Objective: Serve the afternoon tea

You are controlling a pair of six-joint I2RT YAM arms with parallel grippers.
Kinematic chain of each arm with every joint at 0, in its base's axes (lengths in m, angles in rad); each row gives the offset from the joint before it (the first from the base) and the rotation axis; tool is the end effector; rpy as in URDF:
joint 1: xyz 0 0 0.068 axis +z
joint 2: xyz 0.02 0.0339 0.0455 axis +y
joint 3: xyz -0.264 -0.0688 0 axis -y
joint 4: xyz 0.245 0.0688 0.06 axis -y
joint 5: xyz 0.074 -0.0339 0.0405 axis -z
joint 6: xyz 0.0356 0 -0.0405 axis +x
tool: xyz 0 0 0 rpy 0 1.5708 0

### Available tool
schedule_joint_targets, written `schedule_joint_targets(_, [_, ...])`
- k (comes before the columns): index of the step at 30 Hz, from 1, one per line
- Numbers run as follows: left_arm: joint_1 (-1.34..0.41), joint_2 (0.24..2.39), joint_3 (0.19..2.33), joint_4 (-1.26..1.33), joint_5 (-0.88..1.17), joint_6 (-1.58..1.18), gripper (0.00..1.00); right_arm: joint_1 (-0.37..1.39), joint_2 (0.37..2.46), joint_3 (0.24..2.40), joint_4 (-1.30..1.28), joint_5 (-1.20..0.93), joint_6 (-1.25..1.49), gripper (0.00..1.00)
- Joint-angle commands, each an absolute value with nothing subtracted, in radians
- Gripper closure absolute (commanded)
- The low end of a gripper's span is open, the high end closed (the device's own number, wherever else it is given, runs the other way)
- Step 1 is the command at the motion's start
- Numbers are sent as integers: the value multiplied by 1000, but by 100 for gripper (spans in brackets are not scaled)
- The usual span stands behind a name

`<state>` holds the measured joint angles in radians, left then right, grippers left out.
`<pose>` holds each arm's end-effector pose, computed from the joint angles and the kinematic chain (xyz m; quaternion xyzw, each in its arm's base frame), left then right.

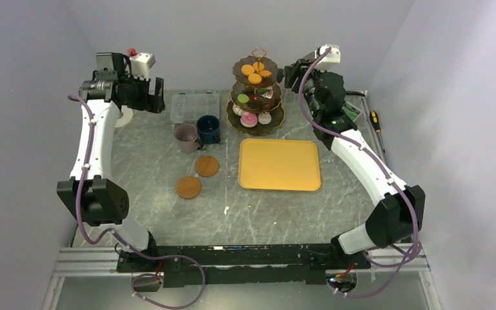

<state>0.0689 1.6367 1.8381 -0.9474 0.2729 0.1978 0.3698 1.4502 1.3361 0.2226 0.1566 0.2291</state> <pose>0.3448 0.0142 0.4112 0.1129 0.9023 -0.0707 0.4101 0.3255 0.1202 0.4191 0.0113 0.6681 0.1690 0.7245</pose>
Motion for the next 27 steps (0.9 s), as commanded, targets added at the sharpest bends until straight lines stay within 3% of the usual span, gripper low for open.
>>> schedule_joint_targets(1, [74,1597,1857,-932,298,201,7,367,1422,1366,230,144,244,46])
schedule_joint_targets(9, [74,1598,1852,-936,304,202,7,367,1299,1318,-45,162,468,48])
schedule_joint_targets(18, [75,1560,1815,-919,302,209,7,367,1141,989,-287,73,865,43])
schedule_joint_targets(27, [74,1523,1789,-916,323,193,7,365,1224,865,-341,68,1145,39])
